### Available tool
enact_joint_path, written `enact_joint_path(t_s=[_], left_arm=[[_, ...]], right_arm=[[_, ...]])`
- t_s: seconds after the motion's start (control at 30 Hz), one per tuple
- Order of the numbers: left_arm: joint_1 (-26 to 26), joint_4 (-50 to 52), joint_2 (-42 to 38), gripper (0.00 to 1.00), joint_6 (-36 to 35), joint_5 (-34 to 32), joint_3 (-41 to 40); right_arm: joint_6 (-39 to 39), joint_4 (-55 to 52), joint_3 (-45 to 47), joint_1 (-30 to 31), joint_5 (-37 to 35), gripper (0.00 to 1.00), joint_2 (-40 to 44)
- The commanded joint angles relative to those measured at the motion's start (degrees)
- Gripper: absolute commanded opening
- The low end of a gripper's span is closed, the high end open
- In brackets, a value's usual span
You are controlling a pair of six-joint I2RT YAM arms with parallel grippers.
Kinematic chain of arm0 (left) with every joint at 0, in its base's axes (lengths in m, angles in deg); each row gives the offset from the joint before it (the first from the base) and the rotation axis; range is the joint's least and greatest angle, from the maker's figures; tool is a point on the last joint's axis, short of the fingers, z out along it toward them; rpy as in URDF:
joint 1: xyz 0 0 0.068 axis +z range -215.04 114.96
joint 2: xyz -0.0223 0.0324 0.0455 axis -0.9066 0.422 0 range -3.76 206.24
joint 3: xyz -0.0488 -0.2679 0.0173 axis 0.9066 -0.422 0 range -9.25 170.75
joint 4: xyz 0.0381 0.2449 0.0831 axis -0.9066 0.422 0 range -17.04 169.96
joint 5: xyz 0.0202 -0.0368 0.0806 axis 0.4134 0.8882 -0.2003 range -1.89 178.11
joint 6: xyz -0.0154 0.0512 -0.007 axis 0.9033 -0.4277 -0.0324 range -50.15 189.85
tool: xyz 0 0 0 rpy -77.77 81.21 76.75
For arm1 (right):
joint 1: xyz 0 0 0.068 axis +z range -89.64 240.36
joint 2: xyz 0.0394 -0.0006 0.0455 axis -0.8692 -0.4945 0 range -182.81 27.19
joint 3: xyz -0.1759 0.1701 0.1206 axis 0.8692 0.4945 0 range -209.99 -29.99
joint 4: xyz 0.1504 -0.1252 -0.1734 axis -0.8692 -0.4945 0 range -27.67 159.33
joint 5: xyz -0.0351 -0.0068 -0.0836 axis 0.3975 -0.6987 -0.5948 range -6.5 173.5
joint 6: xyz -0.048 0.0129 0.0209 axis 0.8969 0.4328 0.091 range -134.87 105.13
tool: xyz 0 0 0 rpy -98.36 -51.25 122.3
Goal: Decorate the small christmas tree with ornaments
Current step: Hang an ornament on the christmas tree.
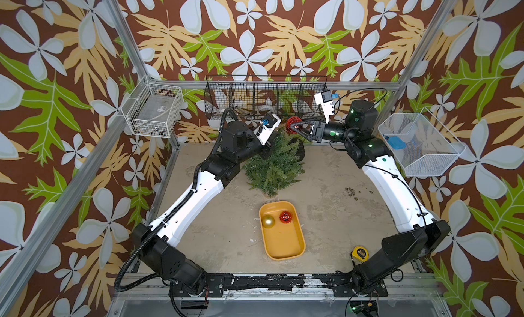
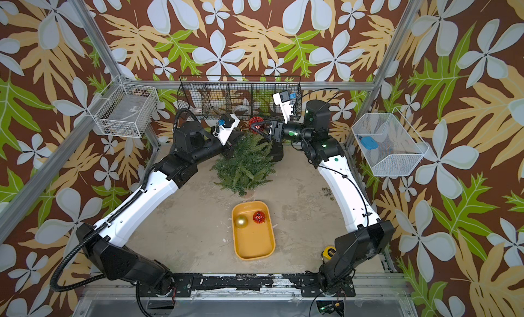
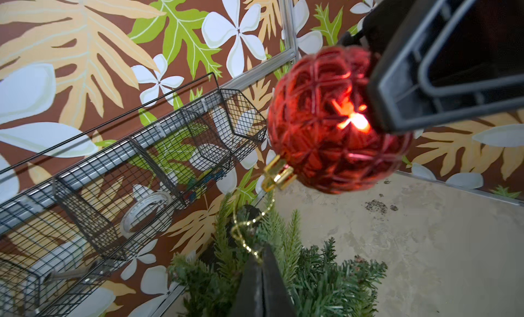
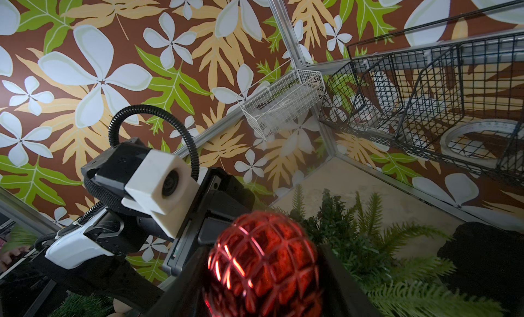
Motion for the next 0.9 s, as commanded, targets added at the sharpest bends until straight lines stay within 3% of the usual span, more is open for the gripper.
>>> enact_joint_path(t_s=[0.0, 0.47, 0.87], left_arm=[[-0.98, 1.28, 0.23, 0.0, -3.8, -6.06, 1.49], [-5.59, 6.17, 3.59, 0.0, -10.31, -21.41, 6.27], [-6.3, 10.65, 4.28, 0.0, -12.57, -26.73, 8.42]], right_arm=[[1.71, -0.39, -0.12, 0.08, -0.73, 0.49, -0.19], [5.98, -4.48, -0.68, 0.05, -5.62, 0.49, -0.99], [6.01, -3.58, 0.34, 0.06, -5.71, 0.49, -1.42]])
